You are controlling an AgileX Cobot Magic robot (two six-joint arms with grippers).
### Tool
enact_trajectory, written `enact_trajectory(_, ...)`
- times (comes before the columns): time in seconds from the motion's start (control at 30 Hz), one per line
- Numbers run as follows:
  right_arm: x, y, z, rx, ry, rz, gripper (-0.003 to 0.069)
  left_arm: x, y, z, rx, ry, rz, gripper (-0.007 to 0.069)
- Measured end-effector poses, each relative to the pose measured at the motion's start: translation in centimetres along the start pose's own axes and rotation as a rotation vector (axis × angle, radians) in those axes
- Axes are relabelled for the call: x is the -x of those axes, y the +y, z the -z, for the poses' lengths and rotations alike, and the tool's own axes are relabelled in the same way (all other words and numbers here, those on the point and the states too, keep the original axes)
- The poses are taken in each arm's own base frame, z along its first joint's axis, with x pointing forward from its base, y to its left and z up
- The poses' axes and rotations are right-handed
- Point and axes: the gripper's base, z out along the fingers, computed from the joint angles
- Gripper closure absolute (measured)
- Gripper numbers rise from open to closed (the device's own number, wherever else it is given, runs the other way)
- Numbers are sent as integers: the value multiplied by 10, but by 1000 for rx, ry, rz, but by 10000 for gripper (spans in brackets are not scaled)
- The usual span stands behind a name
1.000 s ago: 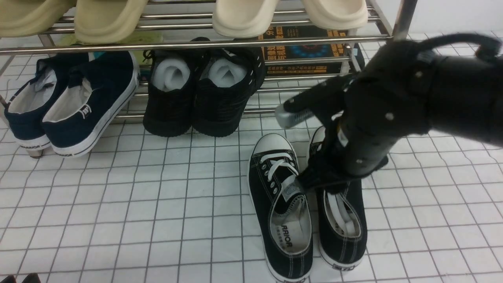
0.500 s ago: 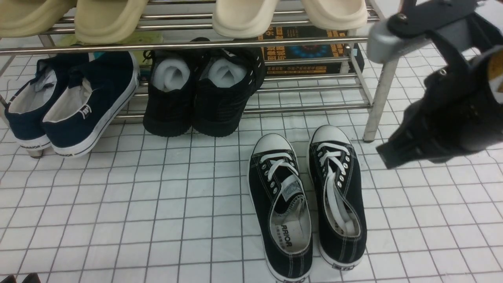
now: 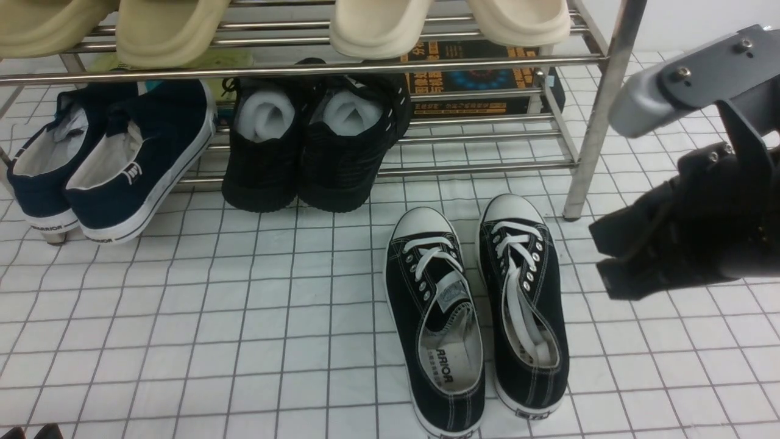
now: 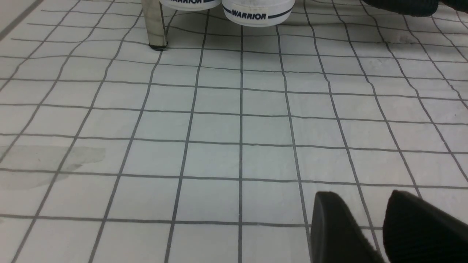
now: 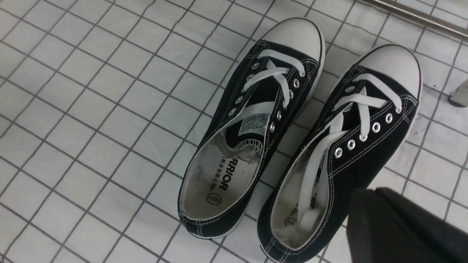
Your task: Take the shoes off the shelf with your hand from the white checkered tablecloth.
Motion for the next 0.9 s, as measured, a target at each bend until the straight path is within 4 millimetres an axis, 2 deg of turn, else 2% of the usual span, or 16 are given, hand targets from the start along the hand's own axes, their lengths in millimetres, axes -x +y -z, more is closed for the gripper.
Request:
enact_trajectory(0.47,0,0,0,5,-2,-3,666,0,0,0,0,0,0,386)
enact_trajectory(0.6,-2,3,-2,63,-35,-23,662,0,0,0,0,0,0,386)
enact_trajectory(0.77,-21,-18,9,46,-228,46,659,0,0,0,0,0,0,385)
enact_trajectory(0.83,-32,-27,12,15,-245,37,659,0,0,0,0,0,0,385)
enact_trajectory(0.87,-43,-34,16,-4,-261,20,659,0,0,0,0,0,0,385)
enact_trajectory(0.9,-68,-51,25,-79,-290,-30,659,0,0,0,0,0,0,385)
